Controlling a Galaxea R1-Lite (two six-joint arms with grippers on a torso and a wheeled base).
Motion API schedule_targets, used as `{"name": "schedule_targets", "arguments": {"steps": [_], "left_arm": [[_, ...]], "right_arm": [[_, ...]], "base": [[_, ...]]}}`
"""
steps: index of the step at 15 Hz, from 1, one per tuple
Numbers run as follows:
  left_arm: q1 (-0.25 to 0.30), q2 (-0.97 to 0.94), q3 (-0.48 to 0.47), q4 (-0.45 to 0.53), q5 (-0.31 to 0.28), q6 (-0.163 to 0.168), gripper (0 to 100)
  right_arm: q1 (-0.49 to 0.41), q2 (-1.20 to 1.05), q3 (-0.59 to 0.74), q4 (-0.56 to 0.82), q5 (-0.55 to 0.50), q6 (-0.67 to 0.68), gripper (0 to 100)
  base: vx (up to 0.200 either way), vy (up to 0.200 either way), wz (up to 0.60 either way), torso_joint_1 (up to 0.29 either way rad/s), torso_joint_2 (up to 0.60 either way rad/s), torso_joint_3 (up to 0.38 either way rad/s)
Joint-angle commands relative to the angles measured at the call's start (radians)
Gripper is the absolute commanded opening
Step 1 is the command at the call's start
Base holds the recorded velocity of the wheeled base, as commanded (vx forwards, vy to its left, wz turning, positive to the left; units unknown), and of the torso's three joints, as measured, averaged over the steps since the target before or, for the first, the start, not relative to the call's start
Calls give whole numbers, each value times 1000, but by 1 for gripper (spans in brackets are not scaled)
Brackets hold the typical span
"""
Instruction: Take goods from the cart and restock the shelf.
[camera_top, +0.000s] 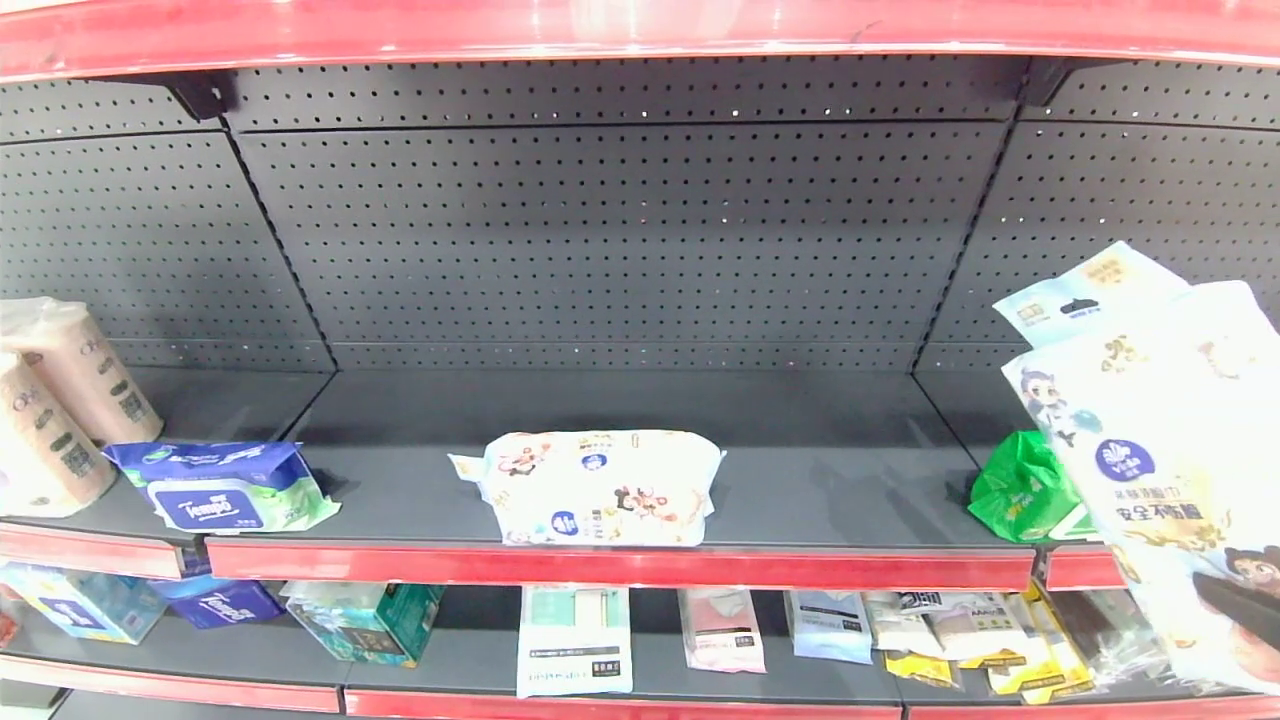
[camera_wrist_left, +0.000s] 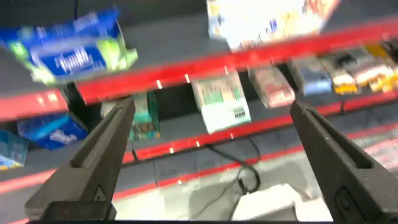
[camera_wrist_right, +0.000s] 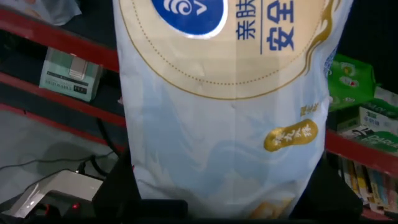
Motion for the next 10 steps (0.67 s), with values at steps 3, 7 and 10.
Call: {"name": "schedule_targets", "arguments": {"steps": [3,7,10], "left_arm": [[-6,-215,17,80,-8,12,100],[-7,-252,48,72,-11,35,100],[-3,-258,160,-22,-8,55,100]], "right_arm": [[1,98,-18,-9,3,-2,0],[2,129,-33,-17,3,-19,0],[-4,244,-44,-70,-5,-47,0]], "base": [[0,0,600,1,4,4],[0,0,300,4,1,-4],[0,0,0,0,0,0]]}}
